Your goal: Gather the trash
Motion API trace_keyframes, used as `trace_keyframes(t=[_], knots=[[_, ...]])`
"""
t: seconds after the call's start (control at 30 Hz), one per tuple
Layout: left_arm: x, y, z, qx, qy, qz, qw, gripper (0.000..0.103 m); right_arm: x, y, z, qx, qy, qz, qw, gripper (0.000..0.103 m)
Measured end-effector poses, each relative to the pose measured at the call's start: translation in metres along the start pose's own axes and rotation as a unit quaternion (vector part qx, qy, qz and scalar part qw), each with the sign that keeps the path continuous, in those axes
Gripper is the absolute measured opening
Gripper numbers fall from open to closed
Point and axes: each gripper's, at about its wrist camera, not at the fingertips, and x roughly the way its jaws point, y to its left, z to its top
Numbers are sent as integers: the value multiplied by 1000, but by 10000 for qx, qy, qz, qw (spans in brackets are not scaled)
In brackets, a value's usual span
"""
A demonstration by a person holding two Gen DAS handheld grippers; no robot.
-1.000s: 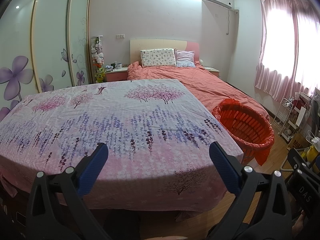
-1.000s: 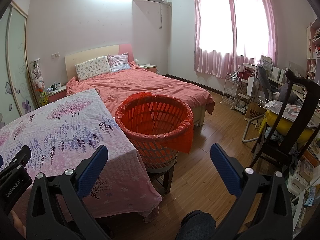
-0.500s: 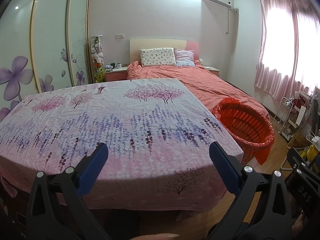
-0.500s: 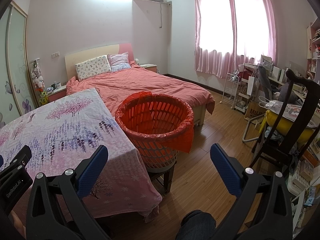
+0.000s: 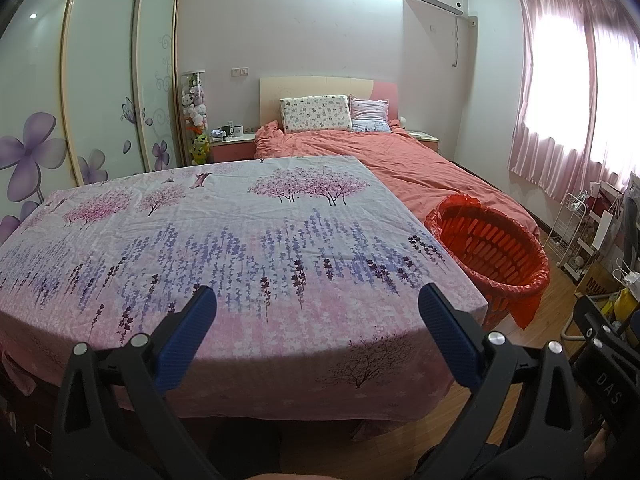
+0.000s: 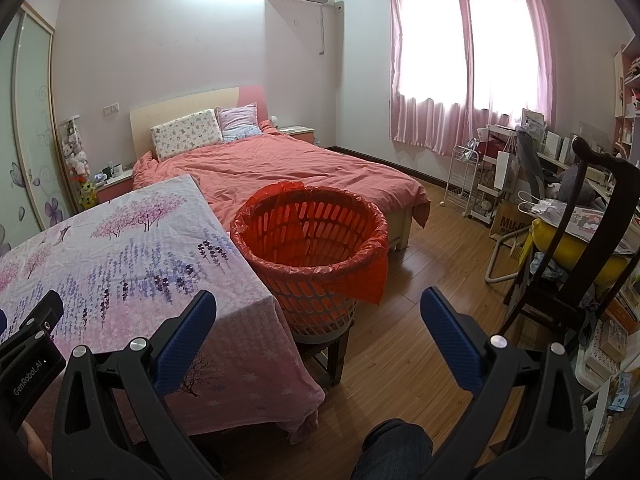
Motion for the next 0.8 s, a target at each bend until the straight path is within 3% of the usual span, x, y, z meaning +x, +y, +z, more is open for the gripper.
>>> trace_keyframes(t=[0.8], knots=[[0,2,-2,13,4,-15,10000,99,0,2,-1,-4,13,5,10000,101]])
